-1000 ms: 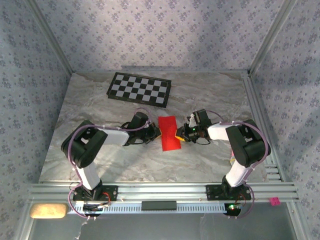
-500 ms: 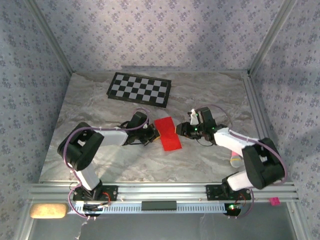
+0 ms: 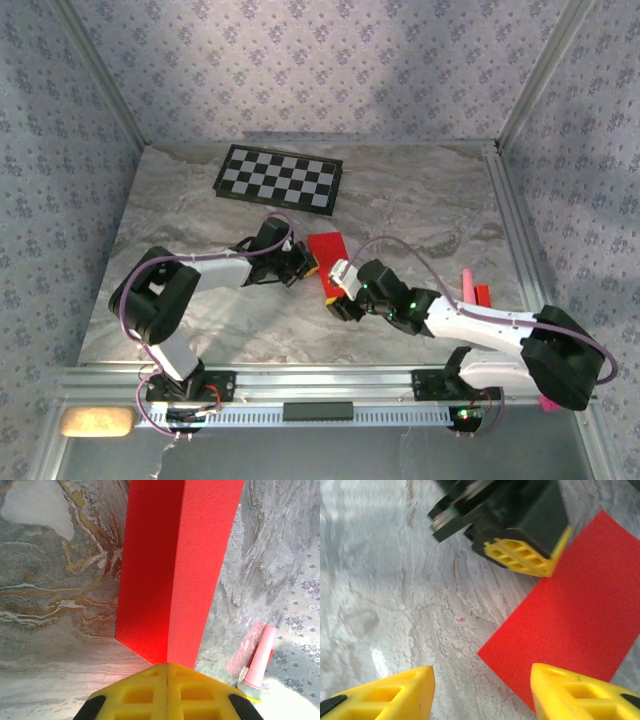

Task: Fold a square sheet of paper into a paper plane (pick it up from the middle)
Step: Third fold the triangle at the center of the table.

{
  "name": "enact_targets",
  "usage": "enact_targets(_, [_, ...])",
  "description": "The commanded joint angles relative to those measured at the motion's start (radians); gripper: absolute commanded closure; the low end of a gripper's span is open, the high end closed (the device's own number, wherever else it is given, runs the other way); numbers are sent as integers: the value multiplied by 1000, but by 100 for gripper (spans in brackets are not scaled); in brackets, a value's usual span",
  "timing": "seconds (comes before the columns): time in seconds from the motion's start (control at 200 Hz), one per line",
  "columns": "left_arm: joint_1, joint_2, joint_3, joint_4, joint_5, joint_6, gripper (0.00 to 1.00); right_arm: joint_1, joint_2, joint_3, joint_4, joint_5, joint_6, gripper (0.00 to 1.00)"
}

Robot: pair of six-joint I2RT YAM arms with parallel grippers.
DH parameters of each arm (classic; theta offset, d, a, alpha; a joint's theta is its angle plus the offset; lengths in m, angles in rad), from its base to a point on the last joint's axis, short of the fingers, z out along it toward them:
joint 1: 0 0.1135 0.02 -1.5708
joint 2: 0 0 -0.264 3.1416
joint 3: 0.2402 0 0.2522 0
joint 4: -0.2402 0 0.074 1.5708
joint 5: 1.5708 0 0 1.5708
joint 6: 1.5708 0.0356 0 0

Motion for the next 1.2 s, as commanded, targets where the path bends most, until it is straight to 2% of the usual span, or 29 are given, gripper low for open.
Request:
enact_targets(0.0, [6,-33,26,-35,22,-18,100,68,53,-11,90,175,-163,45])
enact_targets(0.215, [5,-29,26,-34,25,-19,100,142,176,-3,204,384,-202,45])
enact_targets(0.49, [7,-33,29,-37,24,-13,100,155,269,1,265,449,-242,49])
enact_targets(0.695, [7,-31,29,-38,26,-8,100,157,297,-3,270,451,-234,54])
enact_targets(1.194, [8,-42,25,-48,17,0,99,165,290,-8,280,469,-186,79])
